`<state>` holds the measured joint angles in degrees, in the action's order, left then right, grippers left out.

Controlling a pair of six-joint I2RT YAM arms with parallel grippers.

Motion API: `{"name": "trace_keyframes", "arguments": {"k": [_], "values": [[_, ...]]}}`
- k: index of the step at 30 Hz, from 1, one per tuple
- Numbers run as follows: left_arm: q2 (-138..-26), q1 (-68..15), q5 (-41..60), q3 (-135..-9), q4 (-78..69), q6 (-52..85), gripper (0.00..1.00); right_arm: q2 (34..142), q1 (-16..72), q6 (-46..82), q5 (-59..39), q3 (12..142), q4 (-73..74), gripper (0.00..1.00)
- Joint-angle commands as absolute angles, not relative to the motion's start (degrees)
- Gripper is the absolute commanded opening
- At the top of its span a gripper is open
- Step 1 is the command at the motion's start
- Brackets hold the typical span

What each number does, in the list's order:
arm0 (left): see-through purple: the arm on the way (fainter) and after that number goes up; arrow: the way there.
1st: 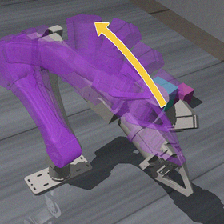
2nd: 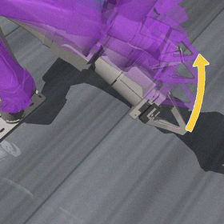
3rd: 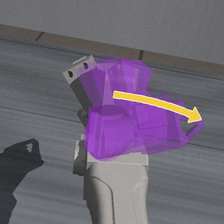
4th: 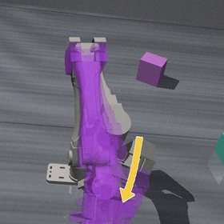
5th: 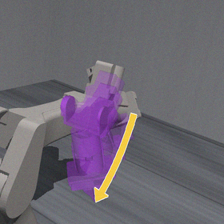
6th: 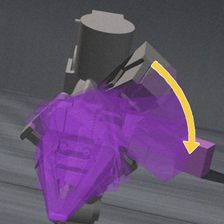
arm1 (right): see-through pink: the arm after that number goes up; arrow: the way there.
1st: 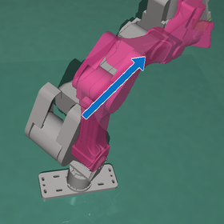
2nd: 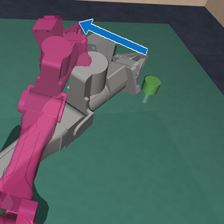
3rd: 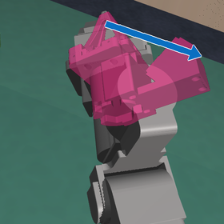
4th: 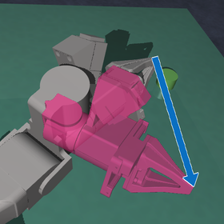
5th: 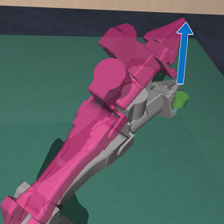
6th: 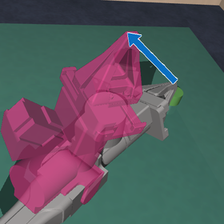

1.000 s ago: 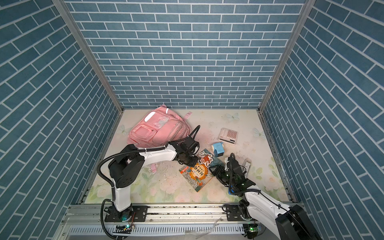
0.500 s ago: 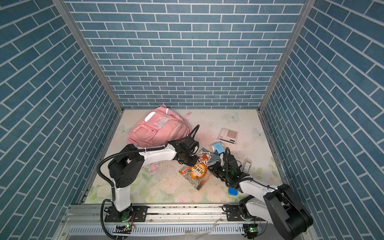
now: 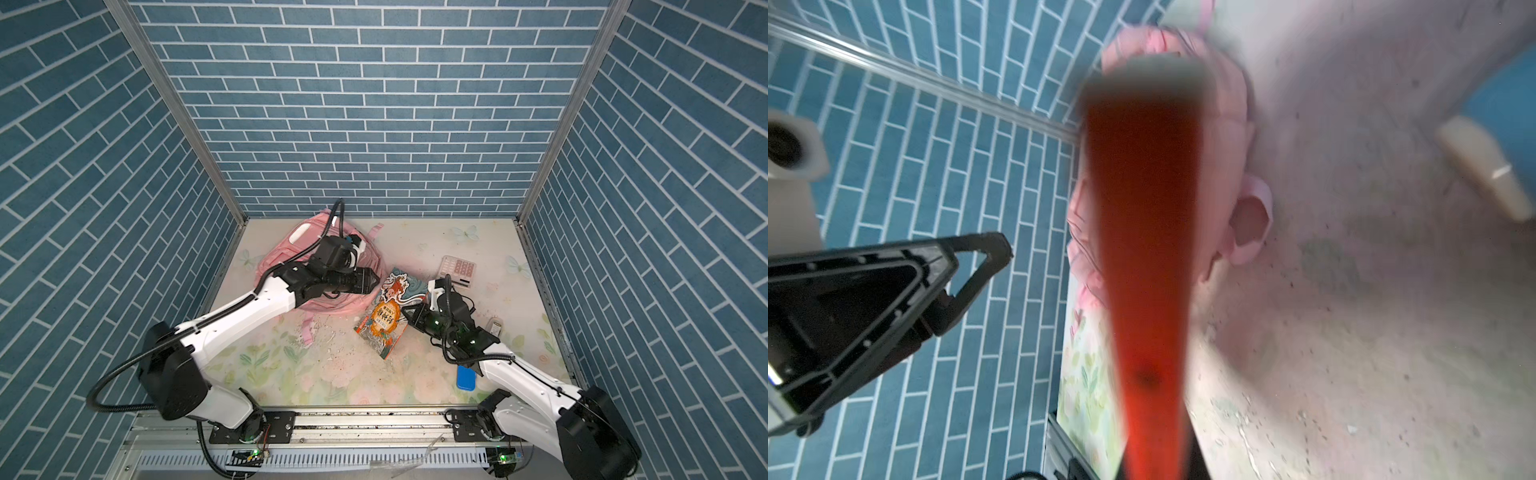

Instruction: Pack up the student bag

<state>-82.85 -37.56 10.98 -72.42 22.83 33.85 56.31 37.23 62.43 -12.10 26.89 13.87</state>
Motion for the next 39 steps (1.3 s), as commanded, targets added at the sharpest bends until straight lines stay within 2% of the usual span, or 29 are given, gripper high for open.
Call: {"name": "trace_keyframes", "arguments": {"k": [1, 6, 12, 23, 28, 33, 39], "values": [[-78.3, -34.96, 13.91, -67.64, 16.86, 43.01, 0.63, 53.57, 37.07, 60.12, -2.56, 29.19, 20.32, 0.0], [-71.82, -33.82, 17.43, -56.96, 1.33, 55.99, 0.68, 55.63, 33.47, 60.77, -0.83, 31.14, 29.84, 0.0], [-72.84, -35.81, 21.77, -45.35, -22.65, 70.3, 0.71, 61.18, 31.38, 63.56, -2.86, 35.5, 38.18, 0.0], [-76.32, -36.97, 19.25, -40.61, -41.31, 71.7, 0.71, 66.86, 31.2, 72.3, -7.36, 35.94, 45.6, 0.0], [-79.92, -37.02, 22.01, -40.03, -48.04, 74.17, 0.72, 67.59, 31.2, 74.04, -7.49, 35.14, 48.62, 0.0], [-79.91, -37.05, 21.0, -38.06, -48.97, 75.59, 0.72, 67.22, 31.2, 73.36, -7.35, 35.59, 47.36, 0.0], [-82.96, -36.92, 20.2, -39.04, -54.38, 75.69, 0.72, 69.74, 31.16, 76.54, -11.63, 36.43, 49.85, 0.0]]}}
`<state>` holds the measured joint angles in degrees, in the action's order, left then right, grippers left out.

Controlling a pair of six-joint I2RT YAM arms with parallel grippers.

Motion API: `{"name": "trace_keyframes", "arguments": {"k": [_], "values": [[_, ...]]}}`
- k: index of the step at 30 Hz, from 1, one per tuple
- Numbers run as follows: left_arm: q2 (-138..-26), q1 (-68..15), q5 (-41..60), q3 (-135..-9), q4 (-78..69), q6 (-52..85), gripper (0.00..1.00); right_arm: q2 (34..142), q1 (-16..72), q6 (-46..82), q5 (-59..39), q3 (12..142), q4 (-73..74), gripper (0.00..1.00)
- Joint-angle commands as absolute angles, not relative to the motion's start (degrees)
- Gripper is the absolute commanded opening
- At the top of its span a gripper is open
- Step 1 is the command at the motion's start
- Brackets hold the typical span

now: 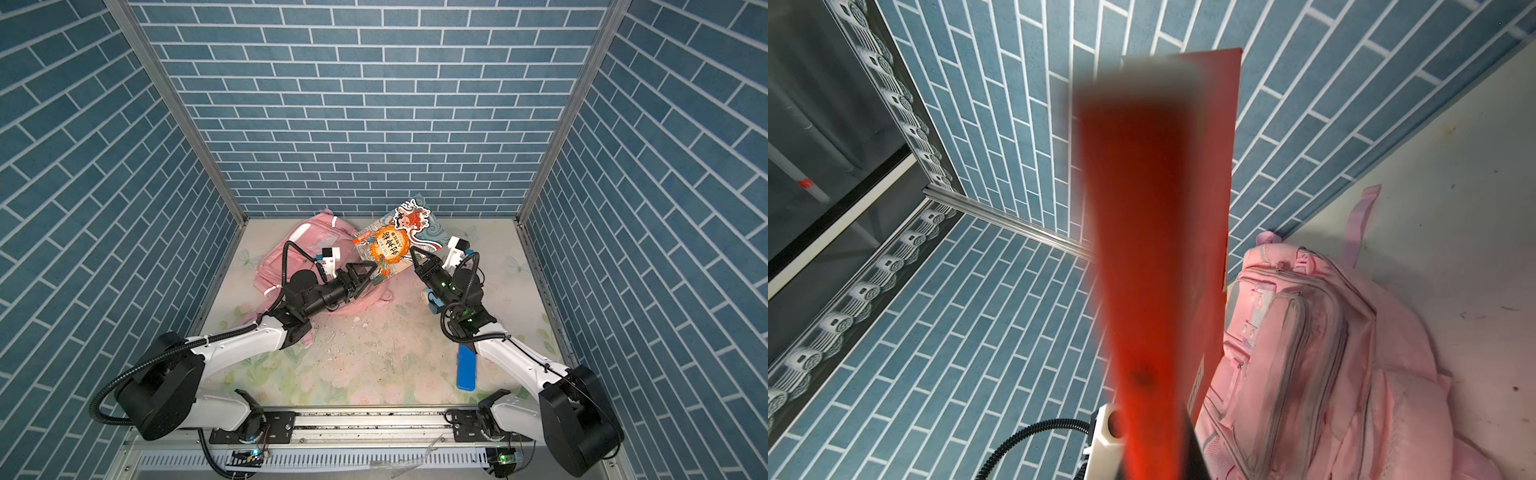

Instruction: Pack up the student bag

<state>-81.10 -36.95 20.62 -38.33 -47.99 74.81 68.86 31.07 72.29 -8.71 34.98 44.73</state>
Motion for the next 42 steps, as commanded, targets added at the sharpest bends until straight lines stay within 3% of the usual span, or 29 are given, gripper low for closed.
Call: {"name": "trace_keyframes", "arguments": {"k": [1, 4, 13, 14, 16, 19, 20, 23, 27, 32, 42], "values": [[-83.71, -36.91, 20.13, -39.09, -56.01, 76.11, 0.7, 69.83, 31.19, 76.83, -11.85, 36.15, 50.41, 0.0], [-85.79, -36.85, 20.28, -39.69, -59.32, 75.7, 0.59, 69.61, 31.2, 76.78, -11.87, 35.61, 49.5, 0.0], [-84.69, -36.43, 18.59, -41.72, -55.01, 69.47, 0.02, 68.82, 31.09, 75.64, -11.11, 33.61, 47.12, 0.01], [-84.39, -36.16, 18.96, -42.16, -54.02, 68.78, 0.0, 68.65, 31.11, 74.55, -11.39, 33.88, 45.51, 0.11], [-83.89, -35.78, 20.54, -43.48, -51.69, 67.01, 0.0, 67.96, 30.86, 71.29, -11.73, 34.69, 41.09, 0.34], [-82.55, -34.53, 22.7, -46.06, -46.79, 63.92, 0.0, 65.49, 30.07, 64.61, -10.54, 36.08, 30.17, 0.6], [-82.07, -33.98, 24.08, -47.36, -44.39, 62.46, 0.0, 64.17, 29.77, 63.07, -9.29, 36.83, 24.97, 0.77], [-81.48, -32.29, 27.6, -54.16, -31.14, 54.75, 0.0, 61.75, 28.47, 55.69, -10.8, 39.17, 16.37, 0.85], [-82.47, -30.44, 32.05, -62.93, -14.98, 44.83, 0.0, 58.45, 24.32, 49.63, -14.44, 39.59, 11.65, 0.86], [-83.61, -28.62, 38.58, -70.03, -4.95, 38.48, 0.0, 57.08, 15.21, 47.93, -30.22, 36.94, 19.25, 0.86], [-85.25, -28.04, 46.61, -74.17, -1.95, 36.91, 0.0, 64.33, 13.19, 43.25, -40.01, 41.13, 21.67, 0.86]]}}
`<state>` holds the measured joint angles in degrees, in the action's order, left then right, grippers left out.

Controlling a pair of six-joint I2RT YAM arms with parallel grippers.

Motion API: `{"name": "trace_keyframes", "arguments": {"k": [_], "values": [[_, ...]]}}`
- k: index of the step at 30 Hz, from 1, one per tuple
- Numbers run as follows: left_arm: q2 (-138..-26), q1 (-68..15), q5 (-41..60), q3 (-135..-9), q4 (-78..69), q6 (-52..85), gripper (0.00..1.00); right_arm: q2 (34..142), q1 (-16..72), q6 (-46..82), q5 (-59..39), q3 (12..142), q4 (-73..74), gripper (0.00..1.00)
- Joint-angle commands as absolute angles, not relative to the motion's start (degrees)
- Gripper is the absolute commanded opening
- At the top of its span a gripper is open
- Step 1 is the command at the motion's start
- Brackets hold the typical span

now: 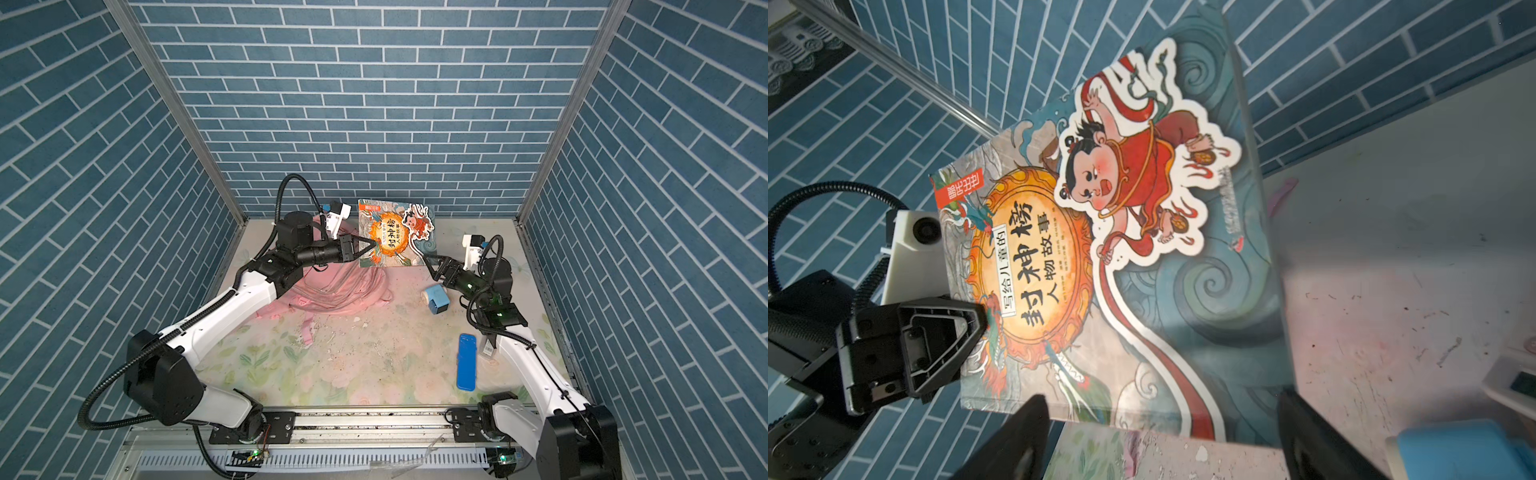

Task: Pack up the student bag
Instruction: 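Carry the upright book toward the backpack opening with both grippers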

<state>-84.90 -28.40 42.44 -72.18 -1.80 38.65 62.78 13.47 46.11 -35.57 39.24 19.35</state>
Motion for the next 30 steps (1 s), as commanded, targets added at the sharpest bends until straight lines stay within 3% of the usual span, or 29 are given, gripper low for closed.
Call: {"name": "trace_keyframes", "arguments": {"k": [1, 7, 14, 23, 30], "values": [[-85.42, -28.06, 46.98, -74.5, -1.48, 36.77, 0.0, 64.68, 12.93, 43.29, -40.16, 41.1, 22.26, 0.86], [-86.76, -27.5, 47.22, -79.85, 9.85, 30.09, 0.0, 66.22, 9.15, 42.22, -43.62, 40.52, 23.26, 0.86], [-85.78, -26.98, 49.35, -79.62, 7.88, 32.41, 0.0, 69.03, 5.64, 45.94, -51.75, 38.23, 31.65, 0.86], [-85.44, -26.98, 52.75, -77.14, 3.85, 35.56, 0.0, 74.42, 5.63, 49.97, -58.98, 39.23, 38.56, 0.77], [-85.56, -26.96, 53.79, -77.0, 6.22, 34.02, 0.0, 78.84, 5.47, 63.35, -63.06, 38.31, 54.75, 0.67]]}}
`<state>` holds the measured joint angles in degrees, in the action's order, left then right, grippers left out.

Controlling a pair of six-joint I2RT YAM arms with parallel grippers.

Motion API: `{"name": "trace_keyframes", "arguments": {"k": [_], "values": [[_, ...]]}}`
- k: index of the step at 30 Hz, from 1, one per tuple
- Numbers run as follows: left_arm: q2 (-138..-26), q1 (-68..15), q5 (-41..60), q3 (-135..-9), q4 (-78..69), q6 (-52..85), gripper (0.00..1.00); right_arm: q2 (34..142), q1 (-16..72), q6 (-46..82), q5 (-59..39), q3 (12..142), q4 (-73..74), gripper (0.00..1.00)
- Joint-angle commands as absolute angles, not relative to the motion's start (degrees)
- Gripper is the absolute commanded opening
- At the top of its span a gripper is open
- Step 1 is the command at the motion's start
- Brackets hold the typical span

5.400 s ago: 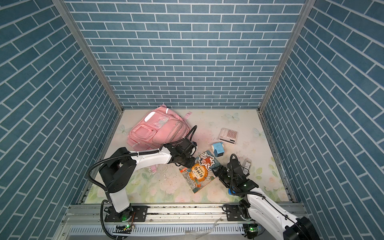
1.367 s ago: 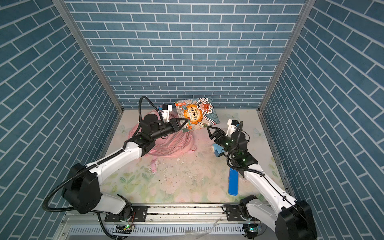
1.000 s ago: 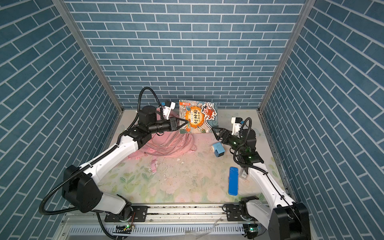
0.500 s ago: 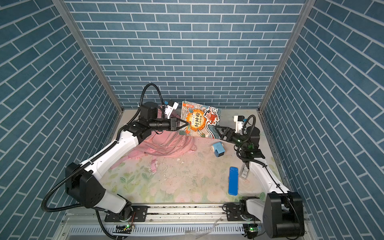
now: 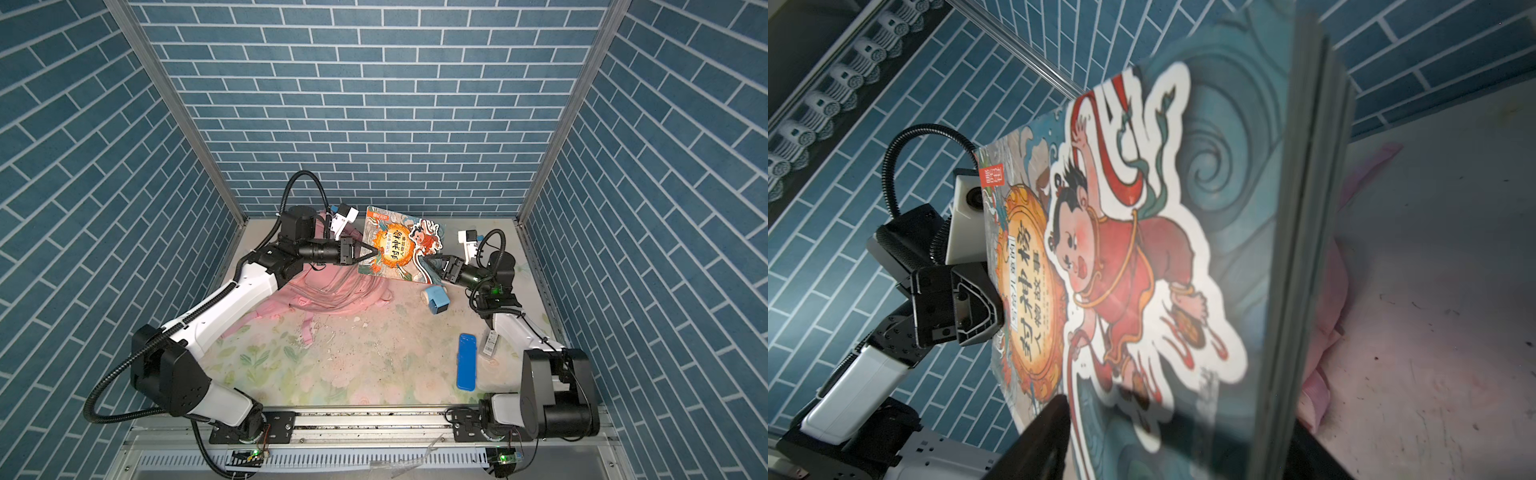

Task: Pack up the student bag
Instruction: 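Carry the upright book toward the backpack opening with both grippers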

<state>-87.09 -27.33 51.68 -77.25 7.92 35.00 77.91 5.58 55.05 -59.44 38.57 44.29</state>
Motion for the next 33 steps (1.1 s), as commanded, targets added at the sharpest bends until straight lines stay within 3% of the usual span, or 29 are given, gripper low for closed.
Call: {"name": "trace_keyframes", "arguments": {"k": [1, 6, 12, 14, 15, 16, 17, 18, 21, 25, 29, 33], "values": [[-85.73, -26.82, 53.72, -77.08, 6.57, 33.97, 0.0, 79.37, 5.24, 65.04, -63.71, 38.56, 56.4, 0.65], [-87.42, -24.82, 53.05, -77.34, 10.61, 32.08, 0.0, 81.46, 4.49, 75.94, -66.62, 38.32, 70.43, 0.41], [-89.21, -24.3, 51.5, -79.25, 15.85, 28.42, 0.0, 81.17, 4.46, 73.71, -66.45, 37.59, 66.02, 0.07], [-90.03, -24.15, 50.34, -80.26, 18.33, 26.87, 0.0, 81.59, 4.46, 74.04, -66.12, 37.12, 65.53, 0.0], [-90.16, -23.91, 49.87, -80.42, 18.85, 26.67, 0.0, 81.77, 4.52, 74.37, -66.1, 36.97, 65.62, 0.0], [-90.18, -23.55, 49.15, -80.56, 19.23, 26.31, 0.07, 81.83, 4.43, 74.74, -65.96, 36.76, 65.77, 0.0], [-89.86, -23.21, 47.84, -80.68, 19.97, 25.63, 0.31, 81.7, 4.48, 75.17, -65.55, 36.38, 66.15, 0.0], [-89.44, -23.0, 45.64, -81.23, 21.32, 24.71, 0.44, 81.39, 4.41, 75.42, -65.19, 36.01, 66.49, 0.0], [-88.01, -22.92, 32.94, -83.21, 28.88, 18.53, 0.71, 79.06, 3.72, 75.54, -62.41, 34.89, 63.7, 0.0], [-87.54, -23.53, 15.58, -81.69, 34.34, 13.29, 0.72, 69.8, 3.13, 70.53, -50.77, 32.5, 45.87, 0.0], [-88.81, -26.21, 6.71, -77.11, 32.23, 9.42, 0.72, 58.13, 3.08, 60.93, -39.23, 32.69, 25.83, 0.0], [-93.03, -29.6, -1.24, -74.91, 30.12, 7.76, 0.72, 50.82, 3.11, 59.62, -35.54, 31.29, 21.07, 0.0]]}}
